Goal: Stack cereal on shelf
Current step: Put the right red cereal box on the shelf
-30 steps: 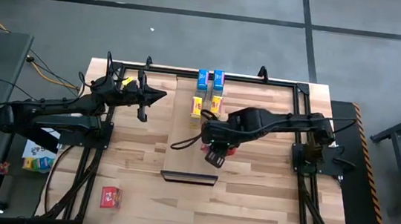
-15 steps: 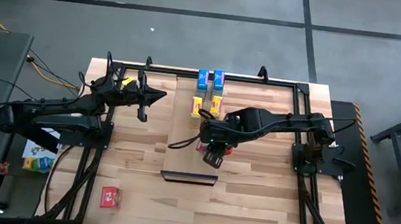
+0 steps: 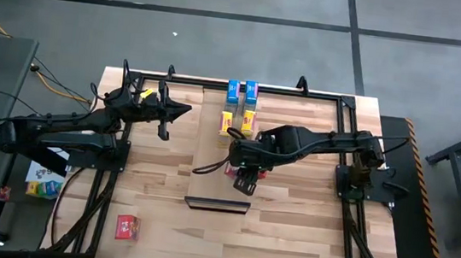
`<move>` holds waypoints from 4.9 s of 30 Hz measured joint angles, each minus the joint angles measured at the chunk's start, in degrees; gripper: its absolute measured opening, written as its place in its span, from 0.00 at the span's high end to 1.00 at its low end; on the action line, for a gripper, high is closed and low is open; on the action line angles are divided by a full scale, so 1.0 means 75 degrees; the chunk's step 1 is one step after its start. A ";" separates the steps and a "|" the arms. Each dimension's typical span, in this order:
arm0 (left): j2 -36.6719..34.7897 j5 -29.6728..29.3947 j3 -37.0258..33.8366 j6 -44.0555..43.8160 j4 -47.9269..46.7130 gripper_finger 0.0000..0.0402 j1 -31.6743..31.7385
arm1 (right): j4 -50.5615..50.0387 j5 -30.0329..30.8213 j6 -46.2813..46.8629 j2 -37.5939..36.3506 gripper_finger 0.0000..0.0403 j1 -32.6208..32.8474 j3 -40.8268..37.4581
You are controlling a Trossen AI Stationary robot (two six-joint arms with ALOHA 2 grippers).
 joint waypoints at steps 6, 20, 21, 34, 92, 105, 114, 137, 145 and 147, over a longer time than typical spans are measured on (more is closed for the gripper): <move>0.0000 0.0000 0.0000 -0.0003 -0.0001 1.00 0.0000 | 0.0108 -0.0006 -0.0121 0.0140 0.42 0.0000 0.0009; -0.0002 0.0003 0.0000 0.0000 -0.0001 1.00 0.0000 | 0.0368 -0.0018 -0.0849 0.0131 0.40 0.0005 0.0009; -0.0002 0.0003 0.0000 -0.0003 0.0002 1.00 0.0000 | 0.0258 -0.0031 -0.0882 0.0121 0.40 0.0015 0.0009; -0.0001 0.0154 0.0000 -0.0121 -0.0002 1.00 0.0000 | -0.1627 0.0496 -0.1180 0.0109 0.42 0.0563 0.0006; 0.3848 -0.4138 0.3218 -0.1739 -0.3578 1.00 -0.5611 | 0.8103 0.6023 -0.0434 -0.8771 1.00 0.1629 -1.2027; 0.3905 -0.4322 0.3328 -0.1792 -0.4020 1.00 -0.4760 | 0.8134 0.5793 -0.0353 -0.8495 1.00 0.1629 -1.2024; 0.4033 -0.4008 0.3328 -0.1817 -0.3575 1.00 -0.4440 | 0.8237 0.5773 -0.0374 -0.8369 1.00 0.1629 -1.2021; 0.5143 -0.3844 0.3902 -0.1951 -0.2985 1.00 -0.4444 | 0.8329 0.5776 -0.0376 -0.8372 1.00 0.1629 -1.2021; 0.5223 -0.3829 0.3998 -0.1999 -0.3081 1.00 -0.4447 | 0.8329 0.5776 -0.0434 -0.8375 1.00 0.1629 -1.2021; 0.5223 -0.3817 0.3998 -0.2004 -0.3089 1.00 -0.4447 | 0.8329 0.5776 -0.0431 -0.8375 1.00 0.1629 -1.2021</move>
